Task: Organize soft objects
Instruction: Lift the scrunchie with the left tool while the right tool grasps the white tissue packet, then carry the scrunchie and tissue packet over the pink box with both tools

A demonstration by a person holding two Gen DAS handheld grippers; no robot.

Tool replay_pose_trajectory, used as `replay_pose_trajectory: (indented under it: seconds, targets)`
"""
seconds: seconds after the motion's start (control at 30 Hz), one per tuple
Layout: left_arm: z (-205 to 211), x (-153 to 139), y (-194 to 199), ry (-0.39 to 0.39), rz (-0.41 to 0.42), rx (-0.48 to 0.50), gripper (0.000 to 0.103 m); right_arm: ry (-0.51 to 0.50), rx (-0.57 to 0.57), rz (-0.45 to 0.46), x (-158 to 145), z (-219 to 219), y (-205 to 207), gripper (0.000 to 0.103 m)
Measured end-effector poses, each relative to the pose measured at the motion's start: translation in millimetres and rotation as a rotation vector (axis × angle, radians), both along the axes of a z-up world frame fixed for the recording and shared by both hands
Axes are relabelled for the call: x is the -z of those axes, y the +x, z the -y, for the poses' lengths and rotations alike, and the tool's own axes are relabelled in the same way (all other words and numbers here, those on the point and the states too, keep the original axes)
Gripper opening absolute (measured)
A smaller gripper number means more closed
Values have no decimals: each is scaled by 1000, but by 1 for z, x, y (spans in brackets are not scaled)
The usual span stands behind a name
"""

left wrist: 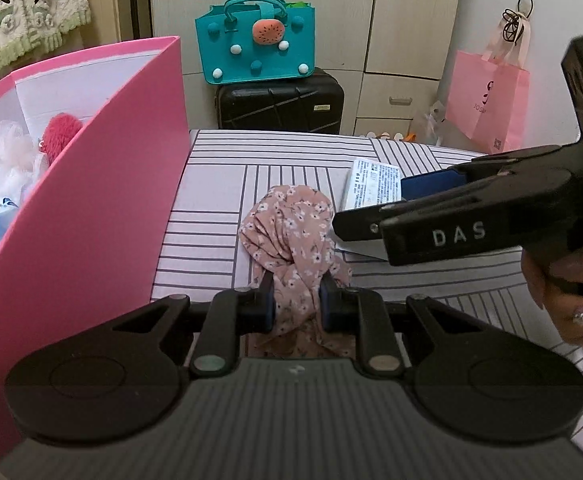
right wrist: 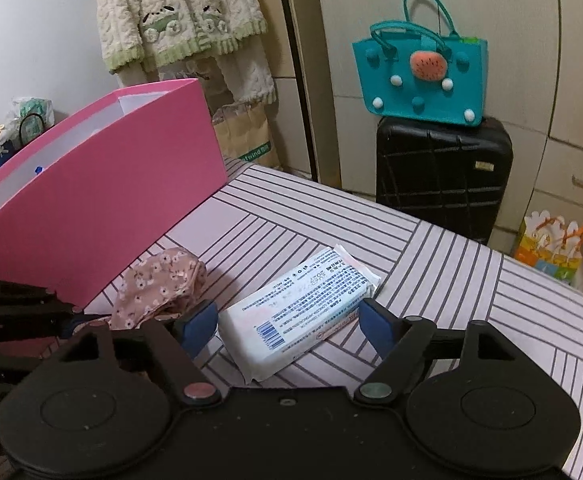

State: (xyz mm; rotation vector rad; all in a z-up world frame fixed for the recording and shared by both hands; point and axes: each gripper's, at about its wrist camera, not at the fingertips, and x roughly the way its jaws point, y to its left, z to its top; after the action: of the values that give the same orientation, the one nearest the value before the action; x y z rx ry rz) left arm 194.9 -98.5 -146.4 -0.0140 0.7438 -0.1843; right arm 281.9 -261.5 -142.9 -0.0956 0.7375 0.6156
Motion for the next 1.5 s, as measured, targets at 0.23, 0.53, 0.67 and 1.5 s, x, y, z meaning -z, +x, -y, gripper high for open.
replay_pose_trajectory:
  seconds: [0.23, 0.53, 0.67, 1.5]
  targets:
    - [-1, 0, 2, -9, -9, 7, 20, -74, -50, 34, -11, 5, -20, 51]
    - [-1, 0, 4, 5, -8, 15, 20, -101, -13, 11, -6, -11, -1, 68]
    - [0, -1, 4, 9, -14, 20, 20, -124, 48, 17, 0, -14, 5, 49]
    - [-12, -22, -48, -120, -64, 159, 20, 85, 201, -186, -17, 42, -114, 46]
